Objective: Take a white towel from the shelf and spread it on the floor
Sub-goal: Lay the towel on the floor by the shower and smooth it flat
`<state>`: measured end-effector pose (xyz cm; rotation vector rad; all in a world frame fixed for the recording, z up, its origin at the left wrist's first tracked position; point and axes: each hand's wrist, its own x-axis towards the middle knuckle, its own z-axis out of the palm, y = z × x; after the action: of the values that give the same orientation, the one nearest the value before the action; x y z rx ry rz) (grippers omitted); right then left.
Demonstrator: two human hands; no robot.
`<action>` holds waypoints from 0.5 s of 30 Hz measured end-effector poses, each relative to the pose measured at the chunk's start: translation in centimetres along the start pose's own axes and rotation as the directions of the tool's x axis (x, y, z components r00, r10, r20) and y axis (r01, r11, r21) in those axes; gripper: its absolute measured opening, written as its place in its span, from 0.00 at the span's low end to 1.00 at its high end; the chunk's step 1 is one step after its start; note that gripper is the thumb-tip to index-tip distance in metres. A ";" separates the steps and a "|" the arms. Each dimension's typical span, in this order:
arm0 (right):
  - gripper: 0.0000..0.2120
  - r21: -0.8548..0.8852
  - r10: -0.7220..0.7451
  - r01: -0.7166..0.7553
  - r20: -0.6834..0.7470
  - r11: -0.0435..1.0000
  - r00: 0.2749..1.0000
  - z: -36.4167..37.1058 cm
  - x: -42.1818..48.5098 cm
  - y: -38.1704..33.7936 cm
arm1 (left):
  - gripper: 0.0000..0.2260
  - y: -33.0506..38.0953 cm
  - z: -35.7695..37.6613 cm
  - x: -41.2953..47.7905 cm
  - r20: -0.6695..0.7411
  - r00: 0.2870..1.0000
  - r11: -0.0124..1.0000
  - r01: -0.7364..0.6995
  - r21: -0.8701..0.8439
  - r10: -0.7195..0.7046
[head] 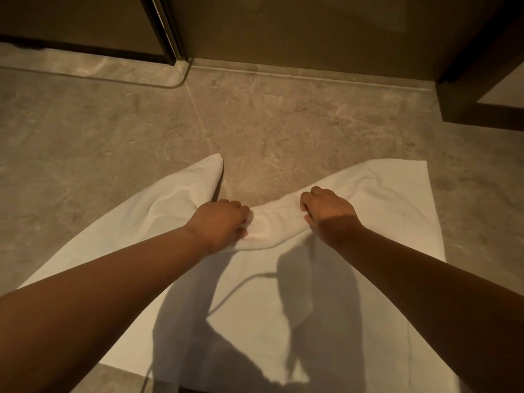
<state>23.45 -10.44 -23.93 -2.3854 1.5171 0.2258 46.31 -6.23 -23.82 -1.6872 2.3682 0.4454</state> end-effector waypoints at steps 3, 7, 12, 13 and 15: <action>0.06 -0.015 0.012 -0.012 -0.004 1.000 1.000 0.1 0.0 0.0 | 0.09 0.0 0.1 -0.2 -0.055 0.998 0.999 -0.031 -0.006 0.031; 0.08 -0.091 -0.039 0.028 -0.114 0.995 0.993 0.9 -0.6 0.4 | 0.08 -0.5 -0.4 -0.6 -0.129 0.991 0.998 -0.031 -0.060 0.023; 0.17 0.164 -0.008 0.030 -0.133 0.986 0.991 0.3 0.1 1.1 | 0.07 -0.9 -1.3 -1.2 -0.225 0.974 0.993 -0.052 -0.103 0.028; 0.18 0.141 -0.001 0.014 -0.090 0.990 0.996 0.2 0.4 1.0 | 0.07 -0.9 -1.5 -1.3 -0.242 0.970 0.993 -0.052 -0.105 0.026; 0.18 0.053 0.007 -0.005 -0.031 0.999 0.999 0.3 0.7 0.8 | 0.07 -1.0 -1.9 -1.4 -0.268 0.963 0.993 -0.055 -0.105 0.025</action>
<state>23.04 -11.26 -24.53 -2.3543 1.5249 0.1485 47.77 -5.99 -21.74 -1.8559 2.6149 0.3854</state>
